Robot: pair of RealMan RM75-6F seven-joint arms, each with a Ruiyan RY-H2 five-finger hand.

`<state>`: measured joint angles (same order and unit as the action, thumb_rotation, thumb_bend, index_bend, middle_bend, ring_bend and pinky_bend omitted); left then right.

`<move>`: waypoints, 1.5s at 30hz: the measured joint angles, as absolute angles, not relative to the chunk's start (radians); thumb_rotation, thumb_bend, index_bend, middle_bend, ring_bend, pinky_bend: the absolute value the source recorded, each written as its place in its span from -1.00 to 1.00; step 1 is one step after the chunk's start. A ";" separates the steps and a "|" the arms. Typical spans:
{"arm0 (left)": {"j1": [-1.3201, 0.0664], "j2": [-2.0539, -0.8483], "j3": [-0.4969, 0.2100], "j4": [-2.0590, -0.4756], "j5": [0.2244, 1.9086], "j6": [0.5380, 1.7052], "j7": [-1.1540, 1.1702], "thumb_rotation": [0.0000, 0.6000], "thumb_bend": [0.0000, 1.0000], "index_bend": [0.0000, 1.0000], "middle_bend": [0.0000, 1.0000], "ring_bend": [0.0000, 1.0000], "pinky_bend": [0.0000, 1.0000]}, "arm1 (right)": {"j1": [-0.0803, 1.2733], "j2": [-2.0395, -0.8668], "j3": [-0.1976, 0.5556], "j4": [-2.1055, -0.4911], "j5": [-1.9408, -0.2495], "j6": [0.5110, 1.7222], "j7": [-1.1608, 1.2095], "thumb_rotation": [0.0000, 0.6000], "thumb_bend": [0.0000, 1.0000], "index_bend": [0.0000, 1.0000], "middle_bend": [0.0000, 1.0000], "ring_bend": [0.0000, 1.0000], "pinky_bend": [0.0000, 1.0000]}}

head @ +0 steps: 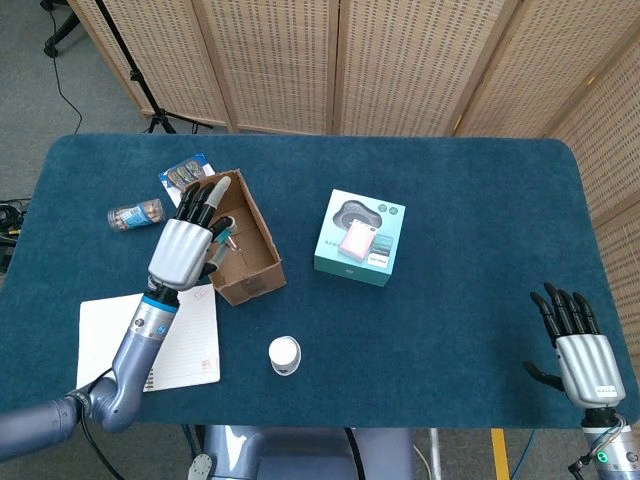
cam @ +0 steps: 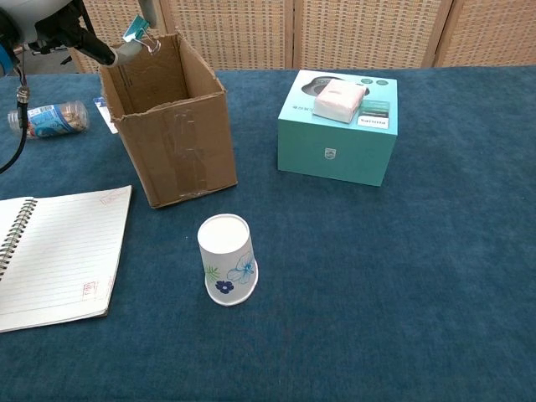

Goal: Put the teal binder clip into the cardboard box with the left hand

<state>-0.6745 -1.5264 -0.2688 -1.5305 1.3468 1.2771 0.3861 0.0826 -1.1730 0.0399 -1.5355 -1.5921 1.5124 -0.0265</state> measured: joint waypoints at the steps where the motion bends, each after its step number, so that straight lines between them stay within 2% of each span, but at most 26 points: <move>1: -0.678 -1.529 -0.270 -1.530 1.343 1.273 0.395 1.00 -0.22 0.18 -1.00 -1.00 -1.00 | 0.085 -1.173 0.041 -1.535 -1.589 1.508 -0.026 1.00 -0.69 -1.00 -1.00 -1.00 -1.00; 8: -0.687 -1.531 -0.272 -1.534 1.319 1.262 0.436 1.00 -0.34 -0.45 -1.00 -1.00 -1.00 | 0.088 -1.176 0.040 -1.535 -1.590 1.507 -0.030 1.00 -0.69 -1.00 -1.00 -1.00 -1.00; 12: -0.684 -1.525 -0.272 -1.535 1.305 1.259 0.437 1.00 -0.43 -0.64 -1.00 -1.00 -1.00 | 0.086 -1.179 0.037 -1.533 -1.597 1.513 -0.032 1.00 -0.69 -1.00 -1.00 -1.00 -1.00; 18: -0.676 -1.512 -0.266 -1.531 1.311 1.265 0.415 1.00 -0.47 -0.66 -1.00 -1.00 -1.00 | 0.085 -1.179 0.037 -1.534 -1.595 1.515 -0.034 1.00 -0.69 -1.00 -1.00 -1.00 -1.00; 26: -0.632 -1.445 -0.225 -1.562 1.331 1.286 0.417 1.00 -0.49 -0.66 -1.00 -1.00 -1.00 | 0.085 -1.178 0.035 -1.536 -1.597 1.516 -0.038 1.00 -0.69 -1.00 -1.00 -1.00 -1.00; 31: -0.553 -1.352 -0.161 -1.616 1.388 1.349 0.403 1.00 -0.54 -0.72 -1.00 -1.00 -1.00 | 0.085 -1.185 0.030 -1.537 -1.604 1.516 -0.057 1.00 -0.69 -1.00 -1.00 -1.00 -1.00; 35: -0.485 -1.282 -0.099 -1.641 1.434 1.388 0.358 1.00 -0.56 -0.95 -1.00 -1.00 -1.00 | 0.083 -1.188 0.026 -1.539 -1.612 1.520 -0.068 1.00 -0.69 -1.00 -1.00 -1.00 -1.00; 37: -0.448 -1.250 -0.062 -1.650 1.454 1.411 0.358 1.00 -0.56 -1.00 -1.00 -1.00 -1.00 | 0.083 -1.190 0.025 -1.540 -1.614 1.520 -0.074 1.00 -0.69 -1.00 -1.00 -1.00 -1.00; 45: -0.359 -1.229 0.016 -1.620 1.516 1.465 0.337 1.00 -0.56 -1.00 -1.00 -1.00 -1.00 | 0.085 -1.194 0.018 -1.540 -1.626 1.519 -0.088 1.00 -0.69 -1.00 -1.00 -1.00 -1.00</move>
